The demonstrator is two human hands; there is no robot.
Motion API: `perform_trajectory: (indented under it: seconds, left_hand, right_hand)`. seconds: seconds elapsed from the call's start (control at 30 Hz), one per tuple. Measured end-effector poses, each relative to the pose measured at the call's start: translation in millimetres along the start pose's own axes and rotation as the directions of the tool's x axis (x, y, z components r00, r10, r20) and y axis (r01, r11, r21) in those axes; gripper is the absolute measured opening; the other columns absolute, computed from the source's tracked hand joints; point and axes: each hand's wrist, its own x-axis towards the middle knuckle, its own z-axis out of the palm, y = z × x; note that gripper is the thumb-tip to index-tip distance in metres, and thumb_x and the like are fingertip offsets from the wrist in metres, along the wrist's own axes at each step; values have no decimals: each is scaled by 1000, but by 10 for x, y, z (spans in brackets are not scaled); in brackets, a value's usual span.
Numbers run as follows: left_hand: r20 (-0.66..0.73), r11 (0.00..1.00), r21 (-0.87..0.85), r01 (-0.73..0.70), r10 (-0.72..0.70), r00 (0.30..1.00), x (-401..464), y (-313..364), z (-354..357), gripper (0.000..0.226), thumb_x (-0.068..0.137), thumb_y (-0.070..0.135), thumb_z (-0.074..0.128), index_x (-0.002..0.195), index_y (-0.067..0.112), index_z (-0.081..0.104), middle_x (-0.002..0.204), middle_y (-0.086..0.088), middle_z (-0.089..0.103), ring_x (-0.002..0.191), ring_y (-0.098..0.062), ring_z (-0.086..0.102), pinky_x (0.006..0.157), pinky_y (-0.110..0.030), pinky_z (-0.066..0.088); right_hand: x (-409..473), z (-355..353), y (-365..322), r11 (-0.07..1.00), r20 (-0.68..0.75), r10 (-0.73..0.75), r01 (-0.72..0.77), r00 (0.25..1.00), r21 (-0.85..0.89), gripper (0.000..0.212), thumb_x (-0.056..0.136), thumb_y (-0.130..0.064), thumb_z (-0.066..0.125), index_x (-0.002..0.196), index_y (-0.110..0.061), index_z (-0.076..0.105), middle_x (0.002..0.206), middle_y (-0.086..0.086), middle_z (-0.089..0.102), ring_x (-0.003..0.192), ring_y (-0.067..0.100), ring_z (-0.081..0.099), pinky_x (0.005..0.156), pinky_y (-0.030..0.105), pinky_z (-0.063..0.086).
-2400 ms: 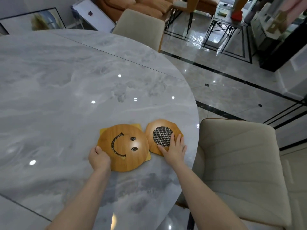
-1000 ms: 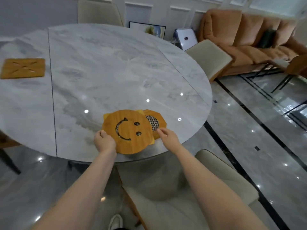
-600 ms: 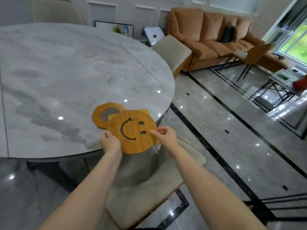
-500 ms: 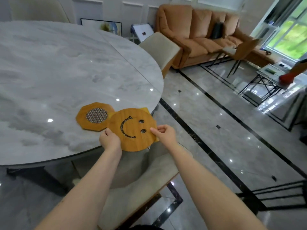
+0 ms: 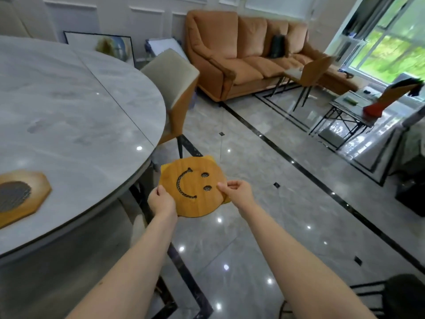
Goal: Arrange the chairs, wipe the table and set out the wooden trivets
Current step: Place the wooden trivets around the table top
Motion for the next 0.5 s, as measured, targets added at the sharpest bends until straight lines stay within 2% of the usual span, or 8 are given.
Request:
perform_trajectory:
  seconds: [0.07,0.1,0.13,0.23,0.27,0.33,0.4,0.5]
  left_hand:
    - [-10,1000,14,26,-26,1000,-89,-52,362,30,103,25,34,108,10,60,97,-2,56,90,-17,51,81,-31,41]
    - [-16,999,19,41,-41,999,-96,-49,496,31,103,25,34,110,8,60,96,-3,56,89,-17,51,82,-32,42]
    - [-14,999,26,45,-44,999,-86,-48,603,31,103,25,34,107,8,60,92,-2,56,86,-17,52,83,-33,43]
    - [-22,999,18,35,-35,999,60,75,1035,32,102,26,35,79,18,55,77,5,52,72,-11,50,90,-37,45]
    - [-32,1000,6,27,-27,999,145,105,1166,31,102,26,36,78,19,54,78,6,52,72,-10,50,90,-37,45]
    - [-59,1000,-25,18,-20,998,293,204,1372,28,102,26,37,100,13,62,93,3,57,88,-17,57,91,-37,44]
    - [-92,998,-58,28,-33,995,523,317,1629,33,101,26,39,123,9,57,115,-6,59,111,-26,55,97,-39,43]
    - [-110,994,-102,40,-52,993,887,542,1939,36,101,26,40,128,8,54,129,-11,56,119,-29,52,99,-40,42]
  right_hand:
    - [251,-292,7,999,13,16,-16,1000,-32,44,70,-31,83,99,-2,67,95,13,70,88,25,69,78,43,59]
    - [341,-385,-17,999,24,19,-18,1000,-41,42,72,-30,81,100,-2,67,95,14,70,88,26,69,78,44,59]
    - [424,-449,-23,999,31,23,-21,999,-34,39,75,-26,80,100,0,67,96,15,70,88,26,68,78,42,59]
    - [810,-602,-137,1000,41,16,-15,999,-12,27,80,-22,76,95,-2,65,94,15,68,84,24,66,75,33,58]
    - [964,-613,-164,1000,52,12,-11,999,-13,23,81,-22,75,92,-5,64,94,15,68,84,24,65,75,32,57]
    - [1263,-610,-264,1000,80,13,-12,997,-12,17,83,-21,73,88,-7,64,96,14,68,85,23,66,76,32,58]
    - [1644,-565,-434,1000,111,3,-2,994,-2,16,86,-19,69,91,-5,63,92,11,67,81,20,65,72,28,58]
    - [2136,-461,-710,999,137,-32,33,990,-7,22,90,-19,64,100,1,64,89,8,65,79,17,63,60,18,53]
